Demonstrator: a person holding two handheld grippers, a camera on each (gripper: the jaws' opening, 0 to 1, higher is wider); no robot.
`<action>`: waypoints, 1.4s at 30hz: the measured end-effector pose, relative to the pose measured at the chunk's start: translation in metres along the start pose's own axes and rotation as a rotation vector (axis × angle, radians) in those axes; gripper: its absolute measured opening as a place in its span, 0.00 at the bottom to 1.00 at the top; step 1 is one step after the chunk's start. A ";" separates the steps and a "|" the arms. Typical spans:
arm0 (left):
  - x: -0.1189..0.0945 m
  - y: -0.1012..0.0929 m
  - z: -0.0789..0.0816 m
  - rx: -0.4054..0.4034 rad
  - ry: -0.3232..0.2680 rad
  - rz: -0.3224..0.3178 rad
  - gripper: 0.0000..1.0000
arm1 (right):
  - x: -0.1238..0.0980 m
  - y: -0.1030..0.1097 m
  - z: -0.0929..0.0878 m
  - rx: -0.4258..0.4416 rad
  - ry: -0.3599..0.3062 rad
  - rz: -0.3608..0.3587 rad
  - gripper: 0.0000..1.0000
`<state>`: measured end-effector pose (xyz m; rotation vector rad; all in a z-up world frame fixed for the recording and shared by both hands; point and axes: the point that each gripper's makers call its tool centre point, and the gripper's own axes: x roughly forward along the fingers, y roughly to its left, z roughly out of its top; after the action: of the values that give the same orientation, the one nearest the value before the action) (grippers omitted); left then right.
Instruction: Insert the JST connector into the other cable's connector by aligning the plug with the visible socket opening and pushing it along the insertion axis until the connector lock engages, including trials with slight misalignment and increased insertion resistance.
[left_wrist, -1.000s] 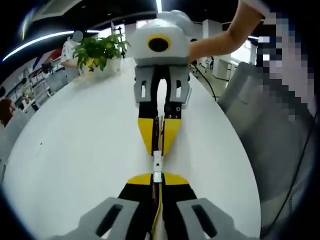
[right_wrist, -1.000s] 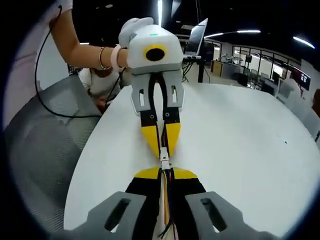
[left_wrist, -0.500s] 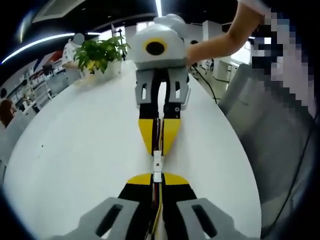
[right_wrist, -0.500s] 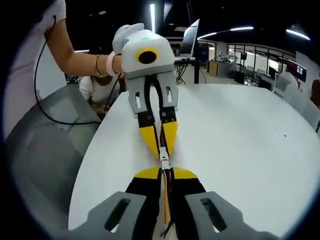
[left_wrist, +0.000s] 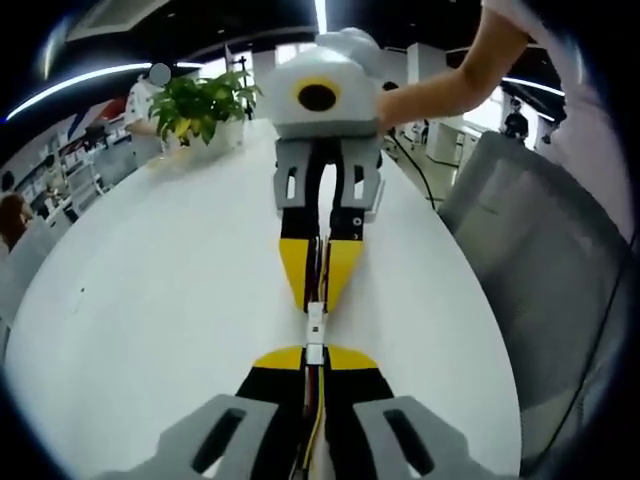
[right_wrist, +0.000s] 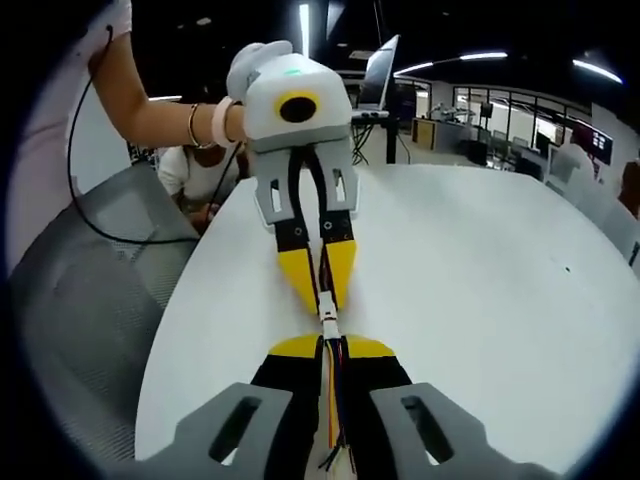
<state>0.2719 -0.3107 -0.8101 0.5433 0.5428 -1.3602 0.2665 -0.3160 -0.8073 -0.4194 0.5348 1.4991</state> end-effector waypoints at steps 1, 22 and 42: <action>0.000 0.000 0.000 -0.002 0.000 -0.001 0.00 | 0.000 0.000 0.000 -0.007 0.000 -0.001 0.03; -0.003 -0.002 0.002 -0.008 -0.022 -0.031 0.00 | -0.001 0.001 0.004 -0.003 -0.038 0.008 0.03; -0.015 -0.001 0.015 -0.068 -0.121 -0.062 0.00 | -0.014 -0.001 0.018 0.107 -0.174 0.040 0.03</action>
<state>0.2695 -0.3093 -0.7892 0.3886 0.5086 -1.4182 0.2689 -0.3174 -0.7843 -0.1934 0.4847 1.5208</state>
